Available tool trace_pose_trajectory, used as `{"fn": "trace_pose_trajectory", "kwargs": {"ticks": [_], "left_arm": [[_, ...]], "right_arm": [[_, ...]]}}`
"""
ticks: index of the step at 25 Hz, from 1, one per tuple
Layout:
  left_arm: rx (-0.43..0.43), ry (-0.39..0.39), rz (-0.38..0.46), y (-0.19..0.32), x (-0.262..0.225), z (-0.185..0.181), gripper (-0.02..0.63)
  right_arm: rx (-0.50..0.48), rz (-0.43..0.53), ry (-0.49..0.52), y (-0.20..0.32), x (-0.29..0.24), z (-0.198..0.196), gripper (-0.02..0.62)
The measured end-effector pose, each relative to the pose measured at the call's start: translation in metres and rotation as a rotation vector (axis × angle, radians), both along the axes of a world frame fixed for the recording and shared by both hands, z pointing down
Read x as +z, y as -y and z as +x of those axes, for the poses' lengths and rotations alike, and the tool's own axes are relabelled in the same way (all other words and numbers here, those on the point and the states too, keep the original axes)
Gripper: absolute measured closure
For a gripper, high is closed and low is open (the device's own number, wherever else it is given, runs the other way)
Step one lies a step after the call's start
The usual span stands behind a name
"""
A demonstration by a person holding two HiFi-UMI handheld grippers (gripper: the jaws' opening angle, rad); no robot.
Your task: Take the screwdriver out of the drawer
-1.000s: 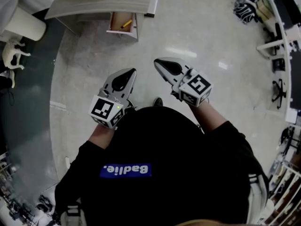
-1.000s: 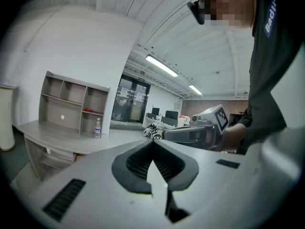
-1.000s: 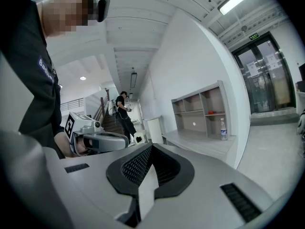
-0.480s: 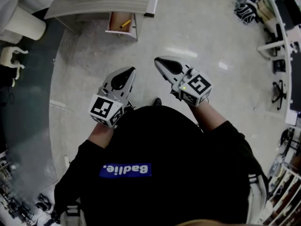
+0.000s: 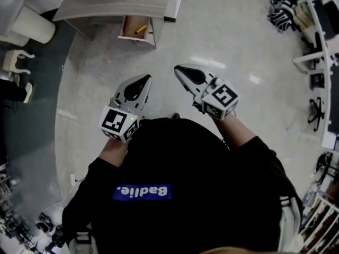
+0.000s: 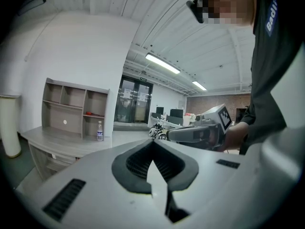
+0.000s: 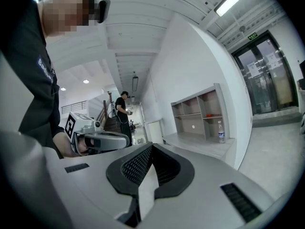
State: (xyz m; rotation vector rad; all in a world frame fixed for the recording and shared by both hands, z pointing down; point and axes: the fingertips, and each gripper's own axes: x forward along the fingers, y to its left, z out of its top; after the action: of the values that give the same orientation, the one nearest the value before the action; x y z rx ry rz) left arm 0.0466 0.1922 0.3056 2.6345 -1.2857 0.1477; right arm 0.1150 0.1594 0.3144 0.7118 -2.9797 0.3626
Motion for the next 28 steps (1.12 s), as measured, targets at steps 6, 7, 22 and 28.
{"fn": "trace_pose_trajectory", "kwargs": {"ticks": [6,7,22,28], "left_arm": [[-0.033,0.012,0.006,0.012,0.003,0.008,0.604],[-0.032,0.014,0.007,0.014,0.003,0.011,0.604],[-0.033,-0.009,0.000,0.090,0.016,-0.027,0.604],[0.015,-0.003,0.001,0.146,0.016,-0.063,0.604]], "right_arm": [[-0.014,0.013,0.004,0.009,0.000,0.013,0.565],[-0.013,0.013,0.003,0.011,0.000,0.016,0.565],[0.009,-0.019,-0.043,0.078,0.014,-0.012,0.565],[0.036,-0.031,-0.066,0.128,0.012,-0.048,0.565]]}}
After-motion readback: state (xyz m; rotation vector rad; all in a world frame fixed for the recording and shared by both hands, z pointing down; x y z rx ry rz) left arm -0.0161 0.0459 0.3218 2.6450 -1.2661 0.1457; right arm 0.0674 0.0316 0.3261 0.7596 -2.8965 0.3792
